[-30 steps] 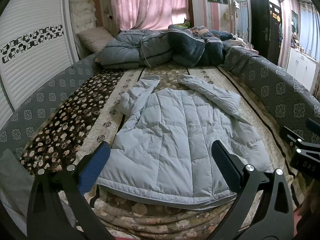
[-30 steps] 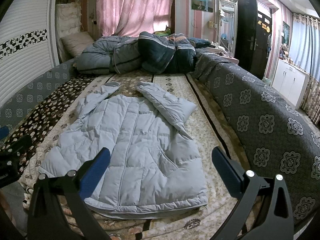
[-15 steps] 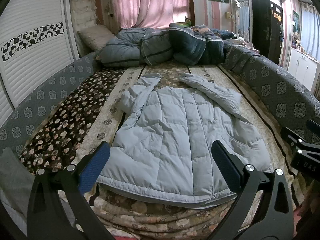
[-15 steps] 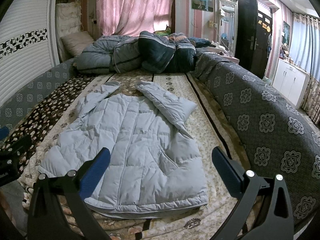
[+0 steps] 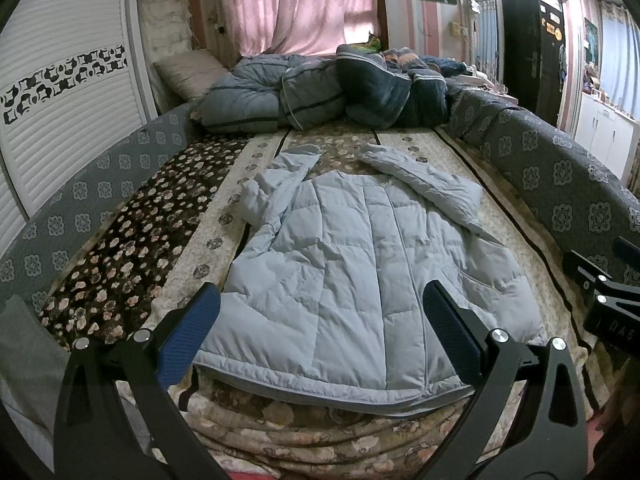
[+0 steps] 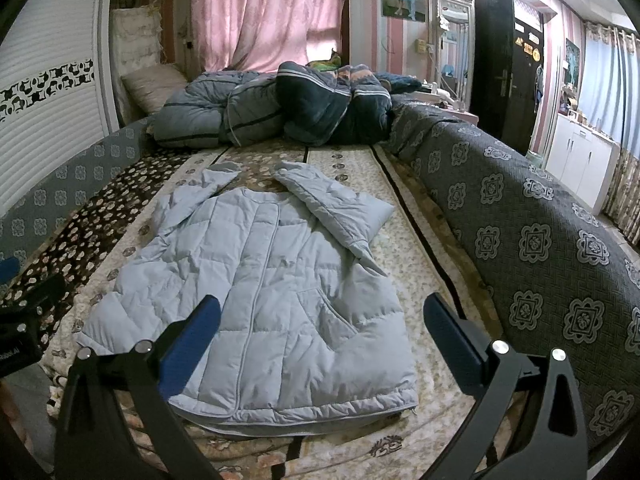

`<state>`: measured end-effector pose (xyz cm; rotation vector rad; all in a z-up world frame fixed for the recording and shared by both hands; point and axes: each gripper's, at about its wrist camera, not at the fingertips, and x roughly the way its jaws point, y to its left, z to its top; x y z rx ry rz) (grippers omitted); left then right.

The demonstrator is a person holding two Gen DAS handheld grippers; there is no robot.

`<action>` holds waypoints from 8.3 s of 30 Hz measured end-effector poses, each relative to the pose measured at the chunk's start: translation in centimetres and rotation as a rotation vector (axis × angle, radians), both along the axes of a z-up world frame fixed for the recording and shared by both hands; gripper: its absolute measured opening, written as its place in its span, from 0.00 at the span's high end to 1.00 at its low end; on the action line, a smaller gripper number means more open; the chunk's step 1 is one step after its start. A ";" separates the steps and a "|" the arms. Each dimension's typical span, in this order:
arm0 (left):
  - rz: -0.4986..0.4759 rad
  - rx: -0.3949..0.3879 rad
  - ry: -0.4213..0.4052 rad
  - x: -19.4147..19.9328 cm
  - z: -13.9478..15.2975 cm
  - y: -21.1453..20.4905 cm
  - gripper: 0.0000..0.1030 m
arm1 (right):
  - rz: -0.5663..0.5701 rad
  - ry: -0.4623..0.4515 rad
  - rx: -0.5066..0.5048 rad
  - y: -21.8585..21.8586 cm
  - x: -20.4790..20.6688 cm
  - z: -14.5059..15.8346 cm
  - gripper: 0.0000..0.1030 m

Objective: Fold large clothes

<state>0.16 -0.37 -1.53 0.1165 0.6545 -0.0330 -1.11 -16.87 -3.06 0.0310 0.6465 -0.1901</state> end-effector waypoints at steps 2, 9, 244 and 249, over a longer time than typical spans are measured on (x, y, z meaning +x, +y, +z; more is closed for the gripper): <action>0.001 0.002 0.000 0.1 0.1 0.0 0.03 | -0.001 0.000 0.000 -0.1 0.0 0.0 0.02; 0.002 0.001 0.001 0.0 0.1 -0.1 0.03 | 0.000 0.001 0.001 -0.1 0.0 0.0 0.02; -0.022 0.010 0.512 50.6 -24.0 6.0 0.95 | 0.144 0.456 -0.050 -6.2 48.1 -24.6 1.00; -0.048 -0.071 0.465 46.6 -20.3 5.8 0.96 | 0.181 0.372 0.052 -6.7 44.4 -21.2 0.96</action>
